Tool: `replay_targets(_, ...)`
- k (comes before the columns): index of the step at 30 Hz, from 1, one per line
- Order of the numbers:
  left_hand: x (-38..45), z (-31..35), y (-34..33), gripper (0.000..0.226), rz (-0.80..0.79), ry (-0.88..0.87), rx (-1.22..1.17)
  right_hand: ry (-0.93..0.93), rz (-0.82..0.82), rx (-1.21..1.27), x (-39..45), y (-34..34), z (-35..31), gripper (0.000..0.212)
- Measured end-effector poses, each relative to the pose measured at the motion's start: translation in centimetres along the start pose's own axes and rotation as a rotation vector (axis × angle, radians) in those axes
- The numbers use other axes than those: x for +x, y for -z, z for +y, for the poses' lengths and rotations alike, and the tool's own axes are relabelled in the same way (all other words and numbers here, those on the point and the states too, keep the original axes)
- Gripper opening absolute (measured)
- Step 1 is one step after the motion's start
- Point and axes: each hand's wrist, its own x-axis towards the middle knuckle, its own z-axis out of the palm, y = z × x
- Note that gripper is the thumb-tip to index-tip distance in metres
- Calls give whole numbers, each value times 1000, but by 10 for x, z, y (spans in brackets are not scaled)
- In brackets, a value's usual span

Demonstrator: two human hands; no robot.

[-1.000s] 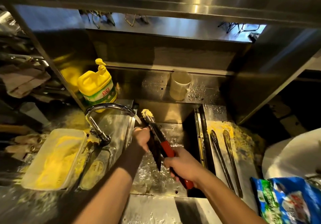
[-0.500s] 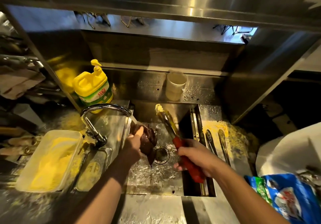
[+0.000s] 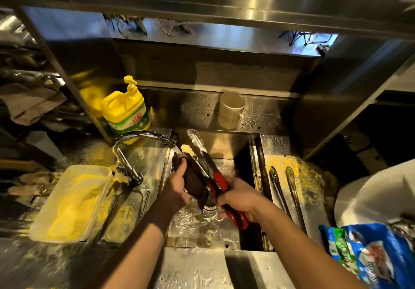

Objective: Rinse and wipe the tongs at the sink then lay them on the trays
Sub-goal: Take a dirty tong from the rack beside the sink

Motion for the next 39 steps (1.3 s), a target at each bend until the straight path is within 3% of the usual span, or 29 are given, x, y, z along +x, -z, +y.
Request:
replay_targets(9,7,25,-10,14,152,34,251,-24,-1,-136,-13,-18,14,34)
replay_targets(13,-4,19,-17,30,31,143,302,6,50,-159,-7,-32,7,19)
replay_targets(17,3,35,-13,13,290,-1,260,-13,22,-130,-11,-30,8,22)
replay_targets(20,-2,25,-18,15,156,66,257,-1,64,-92,-6,-31,0,24)
replay_targets(24,0,35,-21,14,224,-25,200,-9,38,-65,-8,-32,1,26)
replay_targets(30,-6,24,-33,13,96,59,222,40,53,-43,-6,-29,-5,19)
replay_targets(35,8,31,-24,7,274,-67,313,-62,-22,-133,-30,13,5,35)
replay_targets(39,9,15,-17,29,341,-87,498,-18,44,-429,-38,31,1,32)
